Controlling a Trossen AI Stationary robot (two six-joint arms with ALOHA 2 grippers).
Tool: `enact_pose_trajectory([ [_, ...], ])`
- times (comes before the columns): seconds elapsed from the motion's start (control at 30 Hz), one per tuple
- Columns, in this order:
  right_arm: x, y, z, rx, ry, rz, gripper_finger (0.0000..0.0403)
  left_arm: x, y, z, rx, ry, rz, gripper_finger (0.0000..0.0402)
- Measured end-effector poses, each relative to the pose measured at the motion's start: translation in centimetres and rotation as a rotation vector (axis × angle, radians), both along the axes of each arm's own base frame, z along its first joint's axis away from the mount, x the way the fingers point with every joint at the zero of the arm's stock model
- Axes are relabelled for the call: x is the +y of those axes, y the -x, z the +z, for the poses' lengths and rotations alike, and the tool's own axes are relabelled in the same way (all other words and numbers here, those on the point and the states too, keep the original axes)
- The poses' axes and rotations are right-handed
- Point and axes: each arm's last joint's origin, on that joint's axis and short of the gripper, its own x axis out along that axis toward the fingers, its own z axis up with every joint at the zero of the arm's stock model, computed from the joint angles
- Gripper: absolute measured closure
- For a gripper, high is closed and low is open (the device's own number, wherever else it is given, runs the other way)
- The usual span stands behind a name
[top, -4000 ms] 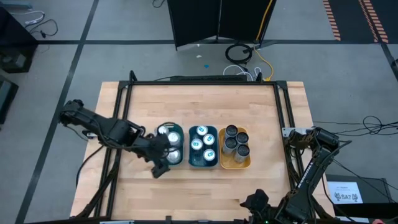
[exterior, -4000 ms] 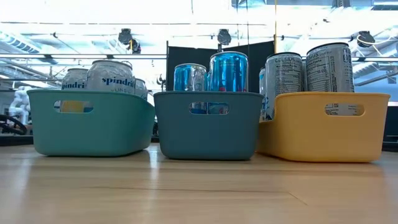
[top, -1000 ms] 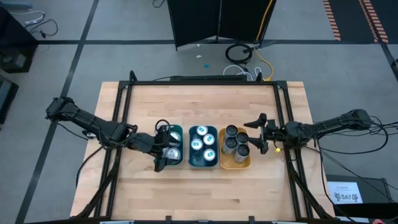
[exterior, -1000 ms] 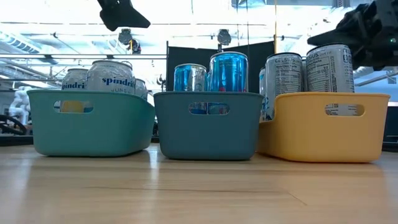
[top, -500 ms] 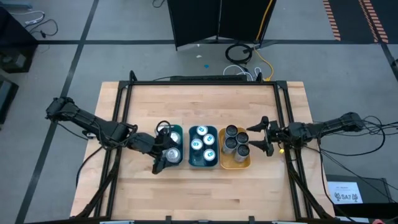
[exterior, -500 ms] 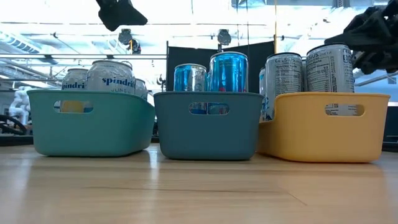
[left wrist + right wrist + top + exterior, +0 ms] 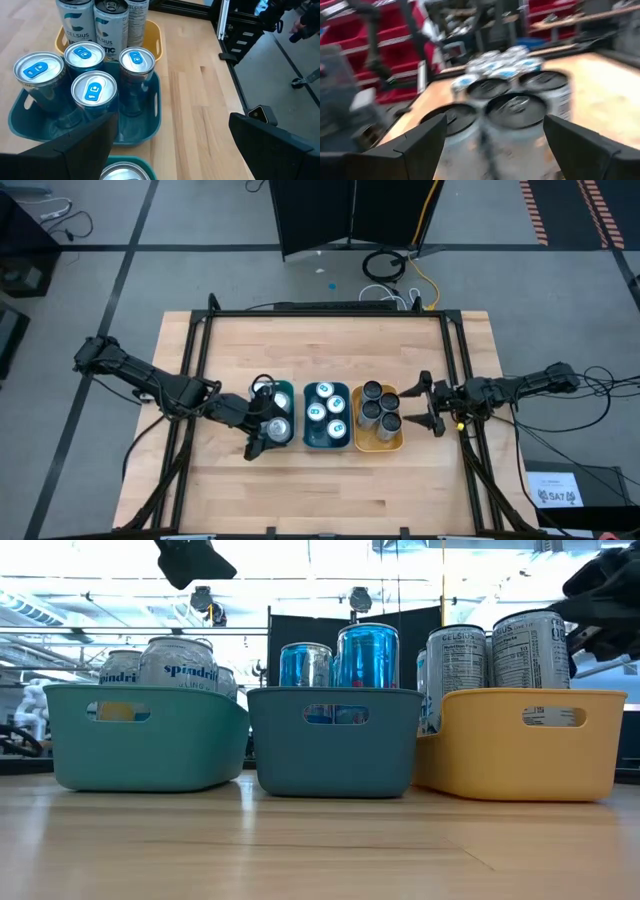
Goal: Sort soda cans
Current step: Return to Home Position
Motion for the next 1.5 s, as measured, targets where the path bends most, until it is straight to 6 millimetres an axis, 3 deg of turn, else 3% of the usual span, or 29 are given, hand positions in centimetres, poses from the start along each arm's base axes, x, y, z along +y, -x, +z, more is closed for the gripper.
enact_pose_trajectory([
  [0.27,0.2,0.0,-0.1,0.013,0.005,0.058,0.008,0.0,0.0,0.0,-0.003,0.003,0.004,0.0008],
  [0.47,0.2,0.0,-0.1,-0.002,0.145,0.065,0.008,-0.1,-0.2,0.4,-0.048,0.02,0.007,0.0008],
  [0.8,0.2,0.0,-0.1,-0.003,0.15,0.065,0.008,-0.1,-0.4,0.7,-0.081,0.028,0.029,0.0008],
  [1.17,0.2,0.0,-0.1,-0.003,0.15,0.064,0.008,0.3,-0.3,0.9,-0.119,-0.137,0.006,0.0008],
  [1.33,0.2,0.0,-0.1,-0.002,0.15,0.064,0.008,1.9,0.4,0.0,-0.261,-0.118,-0.071,0.0008],
  [1.5,0.2,0.0,-0.1,-0.002,0.15,0.063,0.008,4.9,2.1,-2.2,-0.342,-0.102,0.031,0.0008],
])
